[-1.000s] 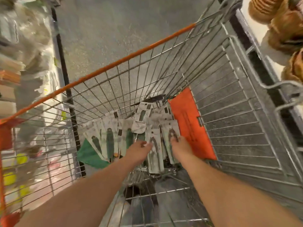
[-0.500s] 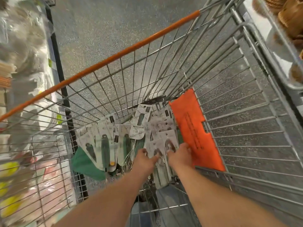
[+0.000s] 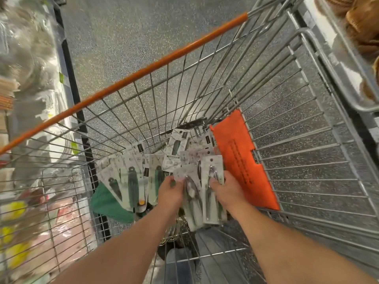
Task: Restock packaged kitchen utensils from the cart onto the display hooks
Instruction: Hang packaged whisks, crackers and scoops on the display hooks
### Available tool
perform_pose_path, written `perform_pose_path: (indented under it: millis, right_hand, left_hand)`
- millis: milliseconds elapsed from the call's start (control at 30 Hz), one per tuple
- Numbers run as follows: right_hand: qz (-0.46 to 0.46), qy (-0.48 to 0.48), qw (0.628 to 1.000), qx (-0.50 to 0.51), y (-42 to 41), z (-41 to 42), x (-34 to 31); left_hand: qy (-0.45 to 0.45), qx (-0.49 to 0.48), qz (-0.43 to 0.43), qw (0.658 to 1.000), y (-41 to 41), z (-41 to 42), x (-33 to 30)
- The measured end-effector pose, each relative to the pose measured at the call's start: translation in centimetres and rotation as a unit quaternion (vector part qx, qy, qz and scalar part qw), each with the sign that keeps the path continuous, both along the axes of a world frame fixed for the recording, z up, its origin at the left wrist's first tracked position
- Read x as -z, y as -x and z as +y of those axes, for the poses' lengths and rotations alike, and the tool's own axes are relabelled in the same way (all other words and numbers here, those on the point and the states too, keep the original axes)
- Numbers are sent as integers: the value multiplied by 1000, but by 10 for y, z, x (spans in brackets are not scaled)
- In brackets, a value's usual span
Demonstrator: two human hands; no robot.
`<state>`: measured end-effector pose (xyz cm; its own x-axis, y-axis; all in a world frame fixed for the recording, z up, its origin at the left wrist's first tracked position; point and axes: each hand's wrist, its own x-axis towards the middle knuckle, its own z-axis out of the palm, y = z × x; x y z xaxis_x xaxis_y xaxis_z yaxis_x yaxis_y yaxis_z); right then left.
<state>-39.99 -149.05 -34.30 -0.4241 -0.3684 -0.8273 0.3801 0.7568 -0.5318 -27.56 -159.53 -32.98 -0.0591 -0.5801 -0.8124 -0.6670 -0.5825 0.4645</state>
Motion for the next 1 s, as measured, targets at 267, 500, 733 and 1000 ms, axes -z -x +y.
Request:
perform_pose_path:
  millis: [267,500,733,1000]
  right_hand:
    - [-170,43,984,21,-27,-32,-5]
    - [-189,33,981,36,-39,-43,-17]
    - [-110,-4,992,60,-46,-37,7]
    - [108,-82,989,-68,-43,-29,24]
  left_hand:
    - [-19,-59,36,997,-3,-19,-13]
    - [-128,-111,71,983,-7,-17,-9]
    - [-155,-133,106,973,-20,-17,-19]
    - [-17,-64,66,996,-40,-20,-3]
